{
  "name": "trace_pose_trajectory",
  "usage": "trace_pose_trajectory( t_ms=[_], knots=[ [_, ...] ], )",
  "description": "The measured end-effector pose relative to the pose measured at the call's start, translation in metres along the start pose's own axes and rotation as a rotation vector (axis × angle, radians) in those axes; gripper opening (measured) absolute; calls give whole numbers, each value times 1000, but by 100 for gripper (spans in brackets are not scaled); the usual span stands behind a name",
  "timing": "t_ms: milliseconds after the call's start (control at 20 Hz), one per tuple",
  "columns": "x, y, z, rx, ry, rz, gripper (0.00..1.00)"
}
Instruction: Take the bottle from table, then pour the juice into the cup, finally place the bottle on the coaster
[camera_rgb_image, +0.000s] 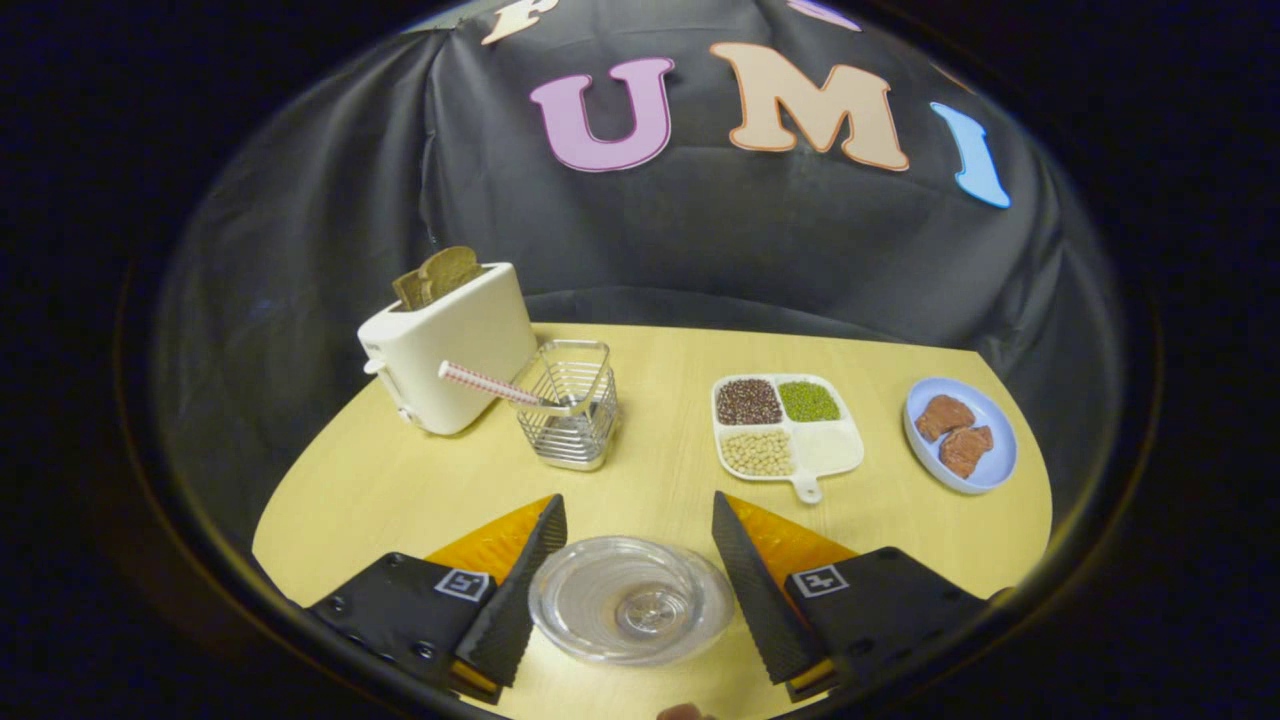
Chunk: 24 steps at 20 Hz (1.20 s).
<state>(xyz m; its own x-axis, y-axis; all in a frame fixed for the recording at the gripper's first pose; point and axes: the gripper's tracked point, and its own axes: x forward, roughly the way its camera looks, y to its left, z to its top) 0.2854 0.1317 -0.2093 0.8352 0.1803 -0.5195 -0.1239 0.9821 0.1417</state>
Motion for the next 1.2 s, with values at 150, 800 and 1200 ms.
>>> trace_pose_trajectory(
  t_ms=[150,800,1200],
  knots=[
    [-13,2,14,-12,-43,6,93],
    [-162,26,90,-63,-348,57,93],
    [-257,27,57,-82,-408,58,92]
  ],
)
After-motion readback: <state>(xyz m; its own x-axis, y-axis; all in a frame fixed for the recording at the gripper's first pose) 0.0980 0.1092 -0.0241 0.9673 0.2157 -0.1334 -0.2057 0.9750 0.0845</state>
